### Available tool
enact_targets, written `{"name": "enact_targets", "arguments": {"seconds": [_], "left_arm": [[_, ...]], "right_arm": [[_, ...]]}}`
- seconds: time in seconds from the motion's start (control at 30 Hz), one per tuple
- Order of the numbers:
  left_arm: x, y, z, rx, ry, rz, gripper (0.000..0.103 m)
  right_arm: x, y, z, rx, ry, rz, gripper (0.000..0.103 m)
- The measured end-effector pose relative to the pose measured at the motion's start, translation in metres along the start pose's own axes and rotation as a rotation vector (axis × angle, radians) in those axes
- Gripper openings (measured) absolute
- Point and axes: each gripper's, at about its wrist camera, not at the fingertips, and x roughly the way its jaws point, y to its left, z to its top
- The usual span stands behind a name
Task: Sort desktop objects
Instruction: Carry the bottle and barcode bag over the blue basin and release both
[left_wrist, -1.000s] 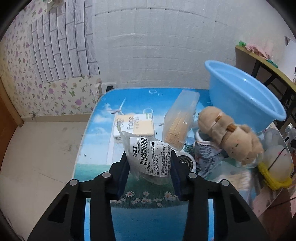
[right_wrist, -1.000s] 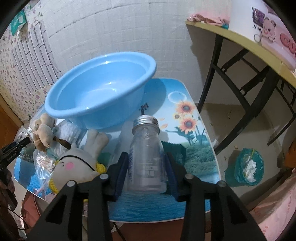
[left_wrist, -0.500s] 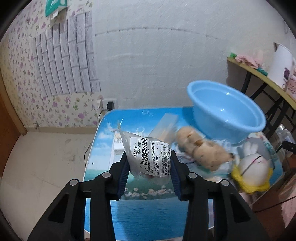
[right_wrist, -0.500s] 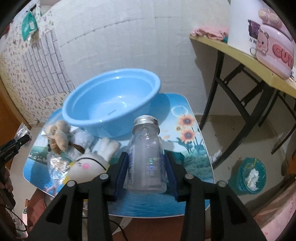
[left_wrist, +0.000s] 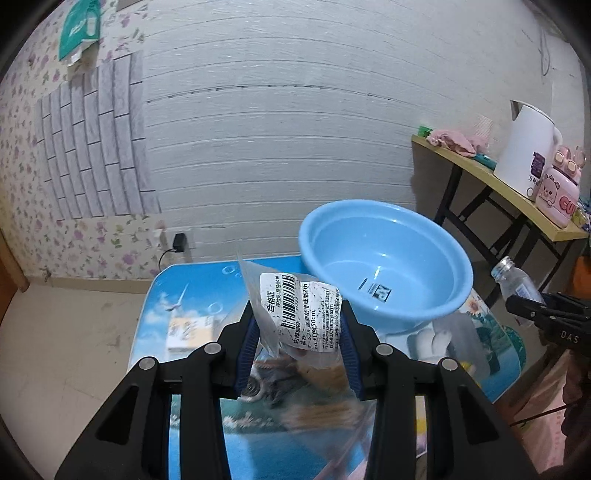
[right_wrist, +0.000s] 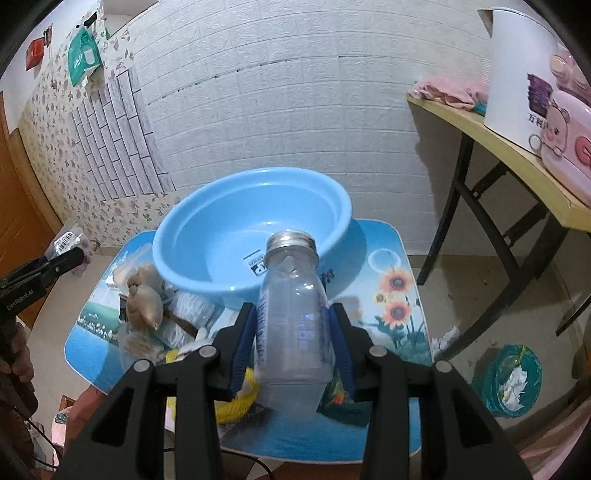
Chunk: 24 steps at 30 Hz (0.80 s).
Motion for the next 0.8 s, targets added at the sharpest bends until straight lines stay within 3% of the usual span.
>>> {"name": "enact_targets", "arguments": {"seconds": [0.4, 0.8], "left_arm": [[0.064, -0.034, 0.047, 0.052, 0.057, -0.097, 0.040], [0.146, -0.070, 0.052, 0.217, 0.223, -0.190, 0.040]], "right_arm": [[0.044, -0.005, 0.056, -0.018, 0.043, 0.034, 0.039], [0.111, 0.005, 0.089, -0.085, 0.171, 0.085, 0.039]]}}
